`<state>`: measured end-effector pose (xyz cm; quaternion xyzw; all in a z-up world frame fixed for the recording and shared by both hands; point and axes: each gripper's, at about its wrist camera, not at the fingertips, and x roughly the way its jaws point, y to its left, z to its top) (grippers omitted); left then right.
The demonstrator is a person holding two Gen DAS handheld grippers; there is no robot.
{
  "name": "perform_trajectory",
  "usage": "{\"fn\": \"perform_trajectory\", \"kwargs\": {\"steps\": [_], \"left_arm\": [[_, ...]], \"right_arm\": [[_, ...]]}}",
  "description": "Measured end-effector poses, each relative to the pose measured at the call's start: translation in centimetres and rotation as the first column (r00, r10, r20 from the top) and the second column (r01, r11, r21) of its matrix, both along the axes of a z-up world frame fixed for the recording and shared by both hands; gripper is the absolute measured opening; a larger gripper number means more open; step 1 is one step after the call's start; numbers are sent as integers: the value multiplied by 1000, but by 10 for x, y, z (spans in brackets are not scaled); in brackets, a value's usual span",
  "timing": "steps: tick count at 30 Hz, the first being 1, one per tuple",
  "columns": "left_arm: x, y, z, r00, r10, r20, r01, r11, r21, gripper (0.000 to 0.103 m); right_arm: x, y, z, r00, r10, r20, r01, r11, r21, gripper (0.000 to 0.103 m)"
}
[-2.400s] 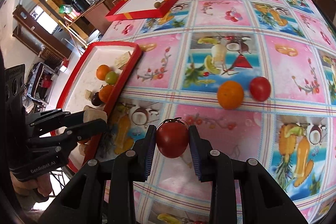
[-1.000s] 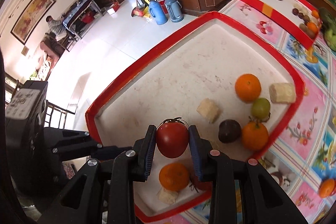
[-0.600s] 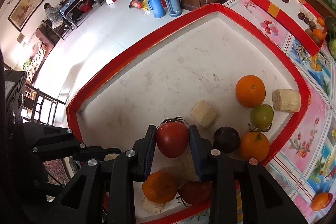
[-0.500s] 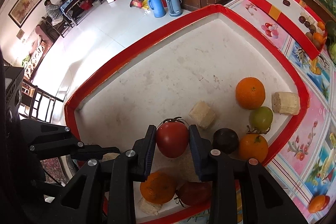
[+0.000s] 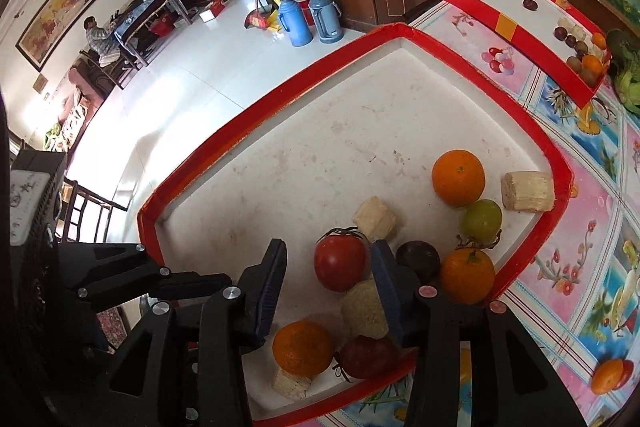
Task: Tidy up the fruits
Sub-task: 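Open both tools to drop the cake and tomato into the tray, then return both open tools to the last orange and tomato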
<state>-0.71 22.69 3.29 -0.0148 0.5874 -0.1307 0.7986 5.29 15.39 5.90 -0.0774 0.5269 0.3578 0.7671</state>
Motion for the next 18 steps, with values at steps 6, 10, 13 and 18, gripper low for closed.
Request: {"fn": "perform_trajectory", "kwargs": {"steps": [6,10,13,18], "left_arm": [[-3,-3,14,999,7,41,-10,997,74,64],[-9,-2,23,998,29,60,-32,998,57,64],[-12,-8,24,998,19,59,-22,999,47,64],[-7,-31,30,997,-34,75,31,999,41,64]], "right_arm": [[0,-30,15,997,-71,-2,72,996,59,52],[-4,-65,16,989,-147,-19,148,986,81,57],[-7,-93,10,976,-215,-44,218,973,81,57],[-12,-139,-3,943,-321,-87,327,942,70,57]]}}
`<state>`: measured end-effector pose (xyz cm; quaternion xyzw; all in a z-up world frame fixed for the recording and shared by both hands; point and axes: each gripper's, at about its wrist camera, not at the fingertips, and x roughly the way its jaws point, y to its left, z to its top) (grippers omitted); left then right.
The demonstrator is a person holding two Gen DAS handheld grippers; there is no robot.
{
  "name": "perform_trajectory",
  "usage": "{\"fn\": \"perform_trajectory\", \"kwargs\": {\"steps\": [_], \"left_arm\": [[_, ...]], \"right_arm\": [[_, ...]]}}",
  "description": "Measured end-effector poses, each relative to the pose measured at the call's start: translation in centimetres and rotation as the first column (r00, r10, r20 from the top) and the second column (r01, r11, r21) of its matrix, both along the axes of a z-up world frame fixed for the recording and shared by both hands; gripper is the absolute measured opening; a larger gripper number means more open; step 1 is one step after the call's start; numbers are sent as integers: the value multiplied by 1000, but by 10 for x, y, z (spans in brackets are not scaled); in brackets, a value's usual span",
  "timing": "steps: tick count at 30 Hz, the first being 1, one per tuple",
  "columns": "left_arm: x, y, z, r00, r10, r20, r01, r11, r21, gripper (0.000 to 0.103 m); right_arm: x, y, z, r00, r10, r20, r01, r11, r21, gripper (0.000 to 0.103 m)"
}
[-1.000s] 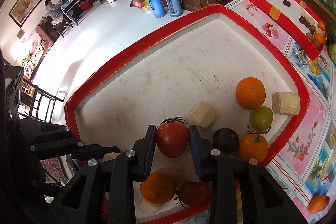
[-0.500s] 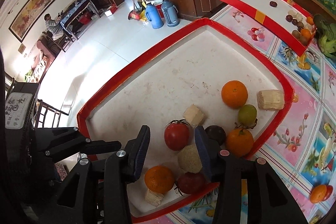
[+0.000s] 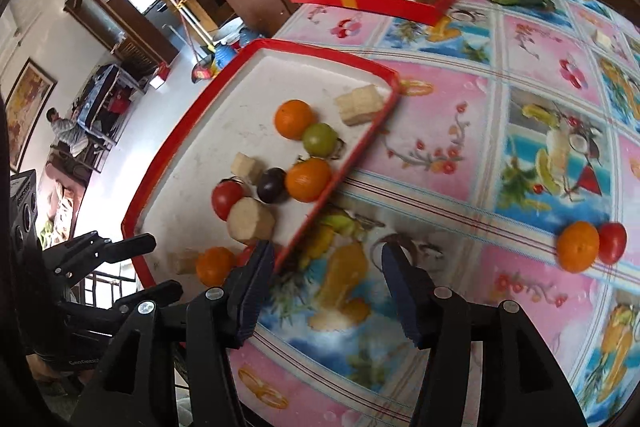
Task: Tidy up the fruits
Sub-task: 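Return both open tools to the last orange and tomato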
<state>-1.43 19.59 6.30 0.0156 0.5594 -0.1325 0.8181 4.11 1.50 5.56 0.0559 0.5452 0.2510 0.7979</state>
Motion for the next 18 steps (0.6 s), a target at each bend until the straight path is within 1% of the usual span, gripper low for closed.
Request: {"fn": "perform_trajectory", "kwargs": {"steps": [4,8,12,18], "left_arm": [[6,-25,4,998,-68,9,68,998,-14,63],[9,-54,6,989,-149,14,149,989,-14,63],[15,-83,5,975,-221,9,221,975,-16,63],[28,-132,6,949,-314,12,314,949,-22,63]], "right_arm": [[-8,-34,-4,997,-75,-11,75,997,-6,58],[-14,-68,-7,989,-149,-15,149,989,-11,58],[-23,-104,-7,973,-232,-18,232,973,-16,58],[-30,-155,-6,940,-341,-20,340,940,-19,58]]}}
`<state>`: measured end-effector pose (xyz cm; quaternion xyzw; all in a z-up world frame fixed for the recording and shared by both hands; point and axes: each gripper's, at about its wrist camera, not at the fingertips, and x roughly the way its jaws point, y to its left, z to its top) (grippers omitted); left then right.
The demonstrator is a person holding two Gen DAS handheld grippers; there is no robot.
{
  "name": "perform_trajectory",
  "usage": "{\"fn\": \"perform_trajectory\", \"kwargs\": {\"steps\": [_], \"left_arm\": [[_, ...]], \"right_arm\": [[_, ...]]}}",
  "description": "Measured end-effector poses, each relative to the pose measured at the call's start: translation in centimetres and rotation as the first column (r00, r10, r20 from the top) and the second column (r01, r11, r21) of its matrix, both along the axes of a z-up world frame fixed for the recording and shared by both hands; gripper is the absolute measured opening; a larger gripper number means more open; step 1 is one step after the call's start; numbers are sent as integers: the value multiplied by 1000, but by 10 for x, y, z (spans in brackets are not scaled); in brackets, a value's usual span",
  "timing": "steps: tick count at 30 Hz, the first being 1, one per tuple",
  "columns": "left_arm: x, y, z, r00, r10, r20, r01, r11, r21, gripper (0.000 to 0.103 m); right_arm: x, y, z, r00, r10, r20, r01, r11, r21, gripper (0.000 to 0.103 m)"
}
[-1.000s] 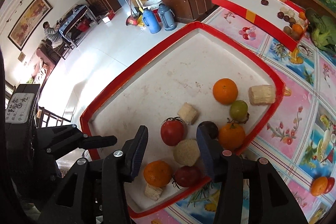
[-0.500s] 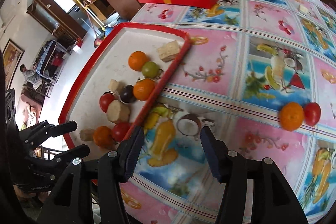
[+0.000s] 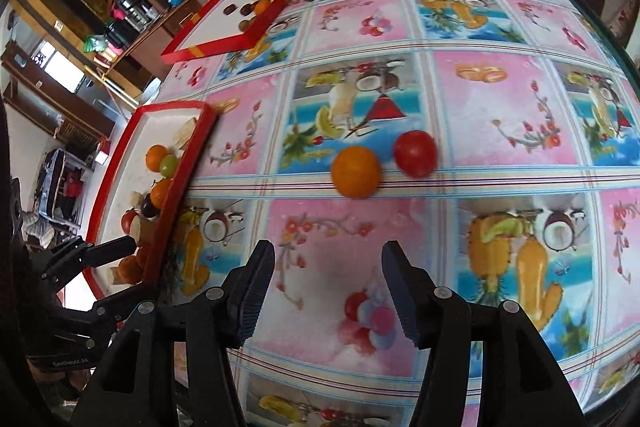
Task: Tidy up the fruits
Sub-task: 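Return both open tools to the last orange and tomato, then grasp the orange with the left tool while the right tool grasps the tomato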
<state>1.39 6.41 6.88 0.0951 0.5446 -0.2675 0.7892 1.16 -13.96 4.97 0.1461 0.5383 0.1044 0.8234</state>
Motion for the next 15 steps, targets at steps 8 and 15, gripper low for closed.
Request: {"fn": "perform_trajectory", "kwargs": {"steps": [8,15], "left_arm": [[27,-74,-7,994,-106,-4,106,994,-6,63],[62,-121,-23,991,-131,-9,131,991,-11,63]], "right_arm": [[-1,-46,6,996,-91,21,91,996,-8,58],[2,-66,7,992,-122,28,122,992,-9,58]]}}
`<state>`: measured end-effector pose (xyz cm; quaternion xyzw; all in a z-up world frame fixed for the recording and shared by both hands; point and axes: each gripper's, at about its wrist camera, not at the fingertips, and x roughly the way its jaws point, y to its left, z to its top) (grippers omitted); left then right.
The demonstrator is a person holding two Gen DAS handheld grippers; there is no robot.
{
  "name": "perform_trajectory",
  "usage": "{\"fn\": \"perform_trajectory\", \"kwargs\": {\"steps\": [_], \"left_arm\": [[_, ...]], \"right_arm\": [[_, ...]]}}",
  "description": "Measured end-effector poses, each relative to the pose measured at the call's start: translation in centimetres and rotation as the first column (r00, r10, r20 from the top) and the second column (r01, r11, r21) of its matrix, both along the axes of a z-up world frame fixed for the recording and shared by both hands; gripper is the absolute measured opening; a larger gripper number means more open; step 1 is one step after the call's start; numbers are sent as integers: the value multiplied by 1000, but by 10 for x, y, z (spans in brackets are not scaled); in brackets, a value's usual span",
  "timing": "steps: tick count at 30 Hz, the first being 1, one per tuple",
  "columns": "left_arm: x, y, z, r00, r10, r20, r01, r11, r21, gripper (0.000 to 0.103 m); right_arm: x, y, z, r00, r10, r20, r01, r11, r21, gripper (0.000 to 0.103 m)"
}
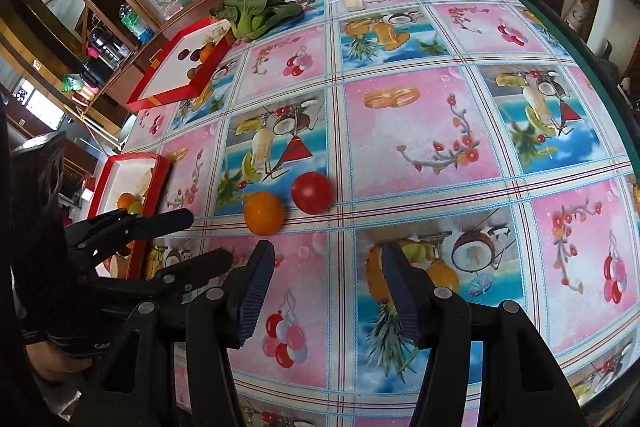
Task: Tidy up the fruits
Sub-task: 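Grasp the orange with the left tool while the right tool grasps the tomato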
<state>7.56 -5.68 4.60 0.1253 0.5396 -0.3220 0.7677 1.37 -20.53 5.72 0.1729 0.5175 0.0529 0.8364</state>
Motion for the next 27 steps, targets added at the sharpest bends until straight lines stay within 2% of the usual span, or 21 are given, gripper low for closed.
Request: {"fn": "perform_trajectory", "kwargs": {"steps": [5,6,8,10,12,15,18,27], "left_arm": [[14,-19,-18,1000,-4,-30,5,1000,18,63],[14,-22,-20,999,-10,-32,11,1000,22,58],[13,-24,-25,999,-18,-35,19,999,34,43],[11,-23,-26,999,-22,-45,23,1000,9,32],[8,-20,-25,999,-19,-44,19,1000,10,32],[6,-8,-25,996,0,-86,-1,1000,-18,32],[3,7,-25,995,30,-100,-32,999,-22,32],[-4,41,-24,989,101,-104,-103,995,-11,32]], "right_arm": [[6,-6,-4,1000,-3,-10,3,1000,-2,58],[8,-7,-5,1000,-1,-12,1,1000,-3,58],[13,-7,-6,1000,4,-16,-4,1000,-5,57],[19,-6,-8,1000,11,-17,-11,1000,-8,57],[25,-4,-10,1000,22,-21,-22,1000,-10,57],[37,5,-17,998,49,-31,-50,999,-14,56],[48,18,-24,995,88,-43,-90,995,-34,50],[69,44,-37,986,151,-69,-157,983,-97,50]]}}
